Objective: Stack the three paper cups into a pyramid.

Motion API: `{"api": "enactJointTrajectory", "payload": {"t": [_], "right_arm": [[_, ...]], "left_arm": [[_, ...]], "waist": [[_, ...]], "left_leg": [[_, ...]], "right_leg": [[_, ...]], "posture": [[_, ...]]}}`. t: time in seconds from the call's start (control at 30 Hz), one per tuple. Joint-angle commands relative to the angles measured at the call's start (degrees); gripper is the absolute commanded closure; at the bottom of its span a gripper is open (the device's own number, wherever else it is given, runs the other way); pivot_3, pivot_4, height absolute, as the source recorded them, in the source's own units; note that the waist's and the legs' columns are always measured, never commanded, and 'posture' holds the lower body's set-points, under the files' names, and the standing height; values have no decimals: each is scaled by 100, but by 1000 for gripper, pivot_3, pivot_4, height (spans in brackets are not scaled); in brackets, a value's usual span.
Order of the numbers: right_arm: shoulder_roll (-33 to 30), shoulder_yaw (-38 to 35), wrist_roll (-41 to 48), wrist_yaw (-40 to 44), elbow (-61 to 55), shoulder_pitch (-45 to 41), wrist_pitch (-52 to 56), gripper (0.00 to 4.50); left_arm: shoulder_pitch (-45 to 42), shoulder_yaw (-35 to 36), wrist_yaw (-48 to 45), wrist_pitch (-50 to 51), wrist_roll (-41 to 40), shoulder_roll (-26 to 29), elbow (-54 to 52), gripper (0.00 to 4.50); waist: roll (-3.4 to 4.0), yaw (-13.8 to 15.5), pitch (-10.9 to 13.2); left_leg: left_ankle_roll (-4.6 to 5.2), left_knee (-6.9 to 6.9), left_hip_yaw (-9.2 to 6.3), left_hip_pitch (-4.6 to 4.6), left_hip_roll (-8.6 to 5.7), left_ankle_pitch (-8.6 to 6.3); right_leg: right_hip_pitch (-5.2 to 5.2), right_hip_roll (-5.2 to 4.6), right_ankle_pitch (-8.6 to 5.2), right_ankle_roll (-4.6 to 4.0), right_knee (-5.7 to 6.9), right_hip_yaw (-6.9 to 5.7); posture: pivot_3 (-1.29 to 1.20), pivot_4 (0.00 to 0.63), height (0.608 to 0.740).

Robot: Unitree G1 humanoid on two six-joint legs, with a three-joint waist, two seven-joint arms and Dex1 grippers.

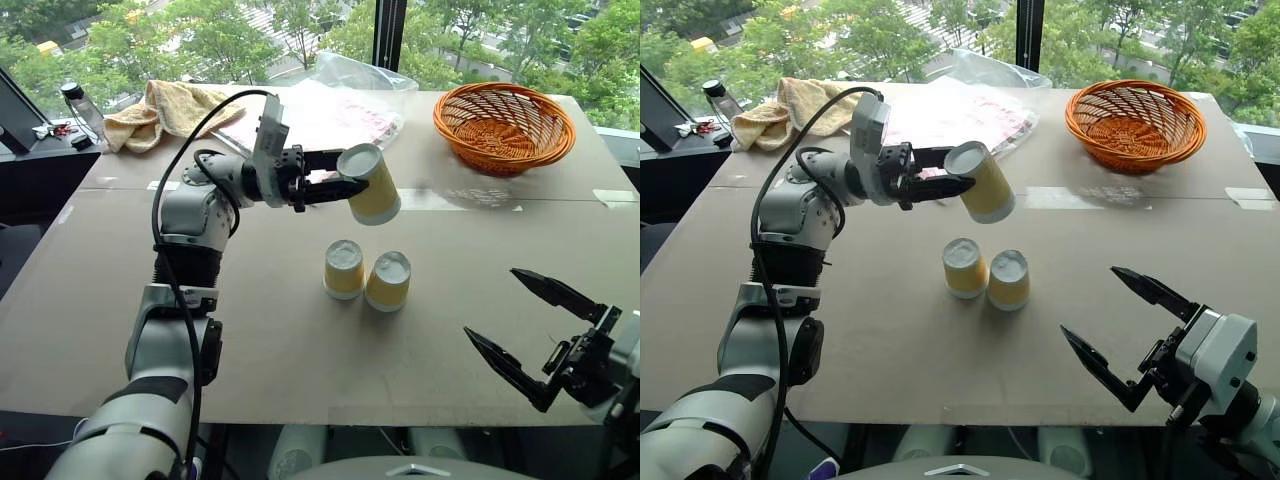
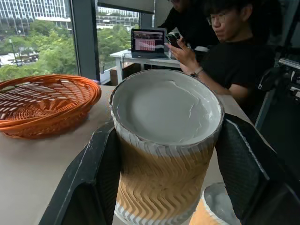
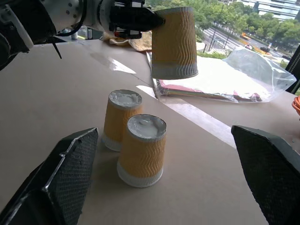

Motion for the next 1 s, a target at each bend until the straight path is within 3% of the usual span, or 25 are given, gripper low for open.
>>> {"api": "enactJointTrajectory", "payload": {"t": [0.03,0.43,0.47,0.57,0.77,0.9,1.0], "right_arm": [[-7,-142,54,116,-153,-23,-48,0],[94,1,-95,184,-188,-49,6,0],[95,3,-97,182,-187,-57,10,0],[88,0,-90,189,-158,-100,26,0],[77,44,-176,219,-49,-200,60,0],[83,216,-431,283,367,-430,50,0],[141,321,-556,469,849,-590,-80,0]], "left_arm": [[193,-160,114,245,-123,25,-847,2140],[573,-571,122,253,231,532,-1377,2140],[576,-592,134,210,261,564,-1374,1126],[568,-589,208,162,280,565,-1371,142],[554,245,737,429,-340,482,-1586,26],[1487,1146,1035,1049,-816,1064,-1854,26],[2409,1658,1314,988,-936,1091,-1892,26]], "waist": [[-4,18,3],[-4,15,3],[-3,16,2],[-3,17,2],[-3,11,3],[3,-99,1],[5,-105,2]], "left_leg": [[0,1,0,0,0,0],[0,8,-3,-4,0,0],[0,8,-3,-4,0,0],[0,8,-2,-3,0,0],[0,8,-4,-5,0,0],[0,3,3,3,3,0],[0,-4,6,10,5,0]], "right_leg": [[0,0,0,0,0,0],[1,1,-1,0,-1,-3],[1,0,-1,0,-2,-3],[1,0,-1,0,-2,-3],[0,0,-1,0,-2,-4],[0,1,-1,0,-1,2],[0,0,-3,-4,0,7]], "posture": [[0,150,740],[0,150,740],[0,150,740],[0,150,740],[0,150,740],[0,150,740],[0,150,740]]}}
